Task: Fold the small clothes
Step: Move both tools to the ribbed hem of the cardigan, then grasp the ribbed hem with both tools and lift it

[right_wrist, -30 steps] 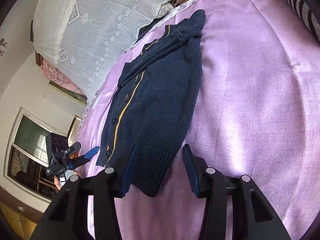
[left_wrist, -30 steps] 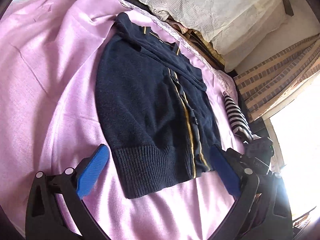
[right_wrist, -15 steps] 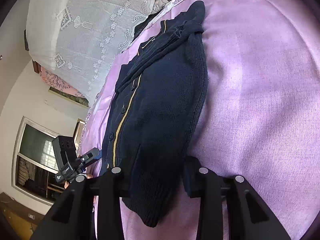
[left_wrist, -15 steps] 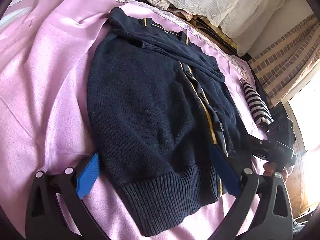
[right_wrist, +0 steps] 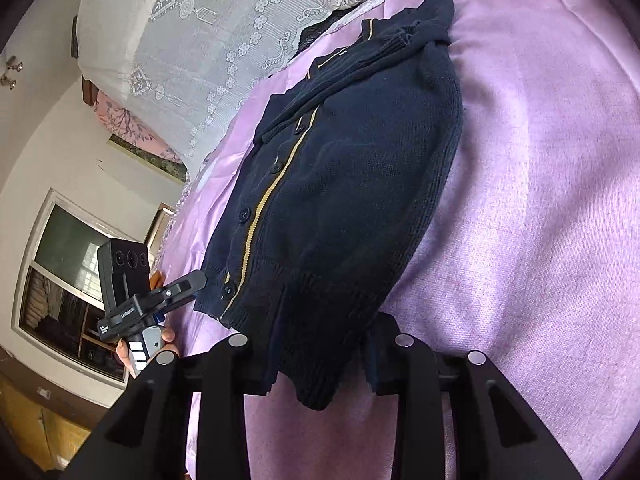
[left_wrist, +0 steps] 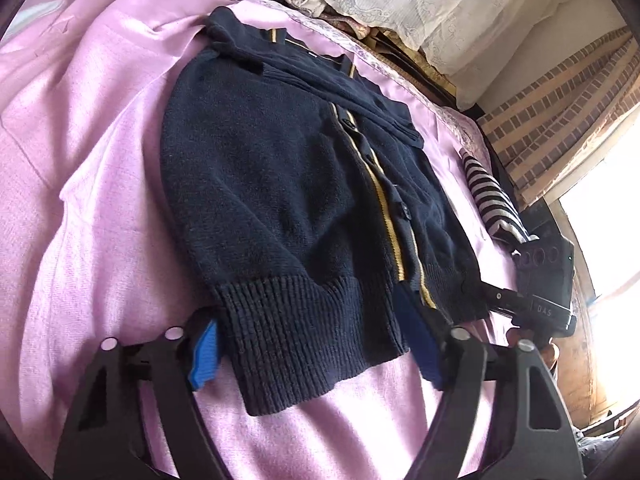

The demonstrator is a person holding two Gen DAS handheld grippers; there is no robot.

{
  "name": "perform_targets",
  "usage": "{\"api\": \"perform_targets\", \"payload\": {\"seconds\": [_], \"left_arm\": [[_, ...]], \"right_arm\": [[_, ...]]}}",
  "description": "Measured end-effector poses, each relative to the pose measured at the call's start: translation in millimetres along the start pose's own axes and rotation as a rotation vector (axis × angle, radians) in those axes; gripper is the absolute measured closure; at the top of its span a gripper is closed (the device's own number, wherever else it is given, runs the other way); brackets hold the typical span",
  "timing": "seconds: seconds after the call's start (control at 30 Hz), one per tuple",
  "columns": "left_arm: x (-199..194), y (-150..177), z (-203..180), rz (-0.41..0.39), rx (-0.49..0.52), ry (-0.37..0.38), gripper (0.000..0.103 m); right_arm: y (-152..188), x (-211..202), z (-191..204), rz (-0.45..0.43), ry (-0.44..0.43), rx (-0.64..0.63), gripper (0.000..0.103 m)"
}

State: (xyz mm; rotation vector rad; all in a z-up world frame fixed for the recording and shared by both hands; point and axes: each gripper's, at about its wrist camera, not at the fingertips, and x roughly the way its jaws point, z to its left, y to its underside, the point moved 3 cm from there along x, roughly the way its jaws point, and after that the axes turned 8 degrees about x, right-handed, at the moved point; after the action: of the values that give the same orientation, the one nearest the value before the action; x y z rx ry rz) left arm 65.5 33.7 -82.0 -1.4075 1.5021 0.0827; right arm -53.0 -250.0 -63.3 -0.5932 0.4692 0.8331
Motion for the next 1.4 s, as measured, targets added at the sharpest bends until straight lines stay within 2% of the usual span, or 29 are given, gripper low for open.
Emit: {"api": "perform_targets", "payload": {"seconds": [0.03,0.2,0.27,0.33,0.4,0.5,0.6,0.7,0.73,0.77,0.83,1.0,1.13,1.4], "left_arm": [[-0.7,-0.1,2.1,-0.001,-0.009,-0.003,0.041],[-1.3,1.5,1.1,0.000,0.004,-0.027,0.052],[-2.2,2.7,1.4,-0.001,0.003,-0.018,0.066],[-2.7,3.8,2.8,0.001,-0.012,0.014,0.070],[-1.1,3.6,4.4,0.003,-0.024,0.025,0.070],[3.1,3.2,11.7,0.017,-0.074,0.066,0.061],[1.5,3.8,14.6,0.015,-0.092,0.084,0.060],[-0.9,4.6,10.6,0.010,-0.061,0.043,0.070],[-1.4,4.2,9.1,0.005,-0.051,0.033,0.076],[-2.4,4.0,7.2,-0.003,-0.039,0.027,0.081],[-4.6,2.6,3.7,-0.021,-0.019,0.012,0.085],[-12.3,-4.3,-2.8,-0.063,0.007,-0.002,0.086],[-20.4,-17.0,-8.1,-0.084,0.015,0.007,0.086],[-39.4,-70.7,-18.2,-0.154,0.059,-0.011,0.086]], "right_arm": [[0.2,-0.1,-0.4,0.001,0.004,-0.002,0.071],[3.6,-1.1,-1.0,-0.003,0.012,-0.012,0.075],[3.0,-0.9,-0.5,-0.009,0.022,-0.020,0.079],[3.4,-1.3,-1.1,-0.013,0.024,-0.019,0.081],[3.0,-1.6,-2.5,-0.009,0.020,-0.015,0.081],[1.0,-1.4,-6.6,0.002,0.004,0.009,0.081],[1.2,-2.1,-8.1,0.004,-0.002,0.020,0.081],[2.7,-2.5,-7.8,-0.001,0.007,0.012,0.083],[2.8,-3.0,-7.6,-0.004,0.009,0.009,0.083],[2.8,-4.4,-7.0,-0.014,0.010,0.007,0.089],[3.3,-8.3,-3.1,-0.040,0.013,-0.013,0.093],[0.6,-24.8,11.4,-0.118,-0.005,-0.067,0.096],[-11.7,-35.7,17.1,-0.136,-0.036,-0.060,0.096],[-56.3,-42.8,46.7,-0.167,-0.035,-0.089,0.096]]}}
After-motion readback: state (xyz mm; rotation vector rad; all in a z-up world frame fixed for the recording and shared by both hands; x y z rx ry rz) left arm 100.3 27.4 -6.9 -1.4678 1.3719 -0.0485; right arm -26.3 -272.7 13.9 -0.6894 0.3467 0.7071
